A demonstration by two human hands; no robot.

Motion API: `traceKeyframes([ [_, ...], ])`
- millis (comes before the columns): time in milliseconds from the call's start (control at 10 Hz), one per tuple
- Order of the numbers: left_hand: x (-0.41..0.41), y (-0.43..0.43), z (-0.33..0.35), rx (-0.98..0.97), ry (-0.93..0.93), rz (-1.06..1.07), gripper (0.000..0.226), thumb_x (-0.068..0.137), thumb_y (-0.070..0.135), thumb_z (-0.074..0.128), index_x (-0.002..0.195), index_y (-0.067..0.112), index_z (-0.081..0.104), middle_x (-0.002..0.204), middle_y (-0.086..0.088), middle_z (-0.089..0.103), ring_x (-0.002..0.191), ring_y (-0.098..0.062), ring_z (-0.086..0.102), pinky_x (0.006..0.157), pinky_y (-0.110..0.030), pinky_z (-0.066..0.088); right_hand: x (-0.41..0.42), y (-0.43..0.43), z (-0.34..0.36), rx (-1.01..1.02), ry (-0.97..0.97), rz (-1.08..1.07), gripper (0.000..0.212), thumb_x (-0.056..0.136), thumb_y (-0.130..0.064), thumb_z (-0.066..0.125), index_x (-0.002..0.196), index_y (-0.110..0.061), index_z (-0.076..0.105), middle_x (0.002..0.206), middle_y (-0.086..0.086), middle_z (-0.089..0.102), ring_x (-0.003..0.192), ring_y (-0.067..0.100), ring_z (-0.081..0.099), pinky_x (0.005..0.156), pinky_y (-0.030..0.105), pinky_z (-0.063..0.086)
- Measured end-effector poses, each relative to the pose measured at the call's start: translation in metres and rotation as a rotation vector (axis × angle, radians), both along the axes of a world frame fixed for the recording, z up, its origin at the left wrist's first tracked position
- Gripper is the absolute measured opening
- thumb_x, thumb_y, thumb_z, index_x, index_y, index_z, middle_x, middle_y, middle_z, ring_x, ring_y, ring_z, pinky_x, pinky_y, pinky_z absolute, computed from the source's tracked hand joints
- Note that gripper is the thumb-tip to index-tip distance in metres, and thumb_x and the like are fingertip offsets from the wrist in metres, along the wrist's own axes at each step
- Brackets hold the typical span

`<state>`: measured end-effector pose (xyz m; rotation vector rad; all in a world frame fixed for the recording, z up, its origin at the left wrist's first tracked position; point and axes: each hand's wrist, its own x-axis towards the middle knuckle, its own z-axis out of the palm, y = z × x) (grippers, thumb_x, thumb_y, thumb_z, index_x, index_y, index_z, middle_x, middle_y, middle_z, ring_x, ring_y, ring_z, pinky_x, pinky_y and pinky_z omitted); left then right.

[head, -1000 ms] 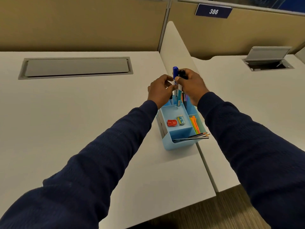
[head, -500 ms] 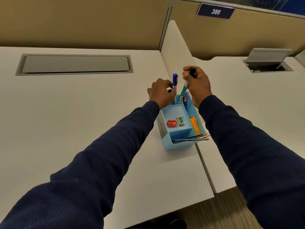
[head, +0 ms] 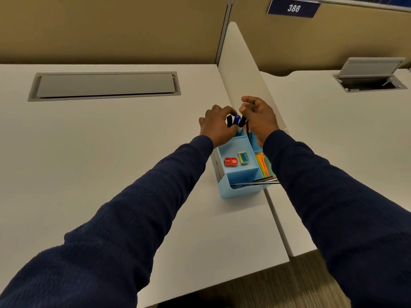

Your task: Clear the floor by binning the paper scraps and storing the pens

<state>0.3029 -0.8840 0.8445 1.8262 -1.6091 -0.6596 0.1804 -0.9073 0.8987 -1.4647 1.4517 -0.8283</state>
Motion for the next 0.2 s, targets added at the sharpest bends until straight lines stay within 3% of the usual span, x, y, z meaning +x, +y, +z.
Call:
traceKeyframes([
  [200,-0.001,0.019,0.011,-0.065,0.043,0.097,0.048,0.088,0.031,0.067,0.133,0.022,0.053,0.131,-0.007,0.05,0.12,-0.026,0.049,0.099,-0.043,0.036,-0.012,0.019,0.013,-0.121,0.108,0.009,0.041,0.095,-0.029,0.066,0.134,-0.015,0.057,0.138,0.007,0.058,0.13,0.021,0.052,0.11,0.043,0.046],
])
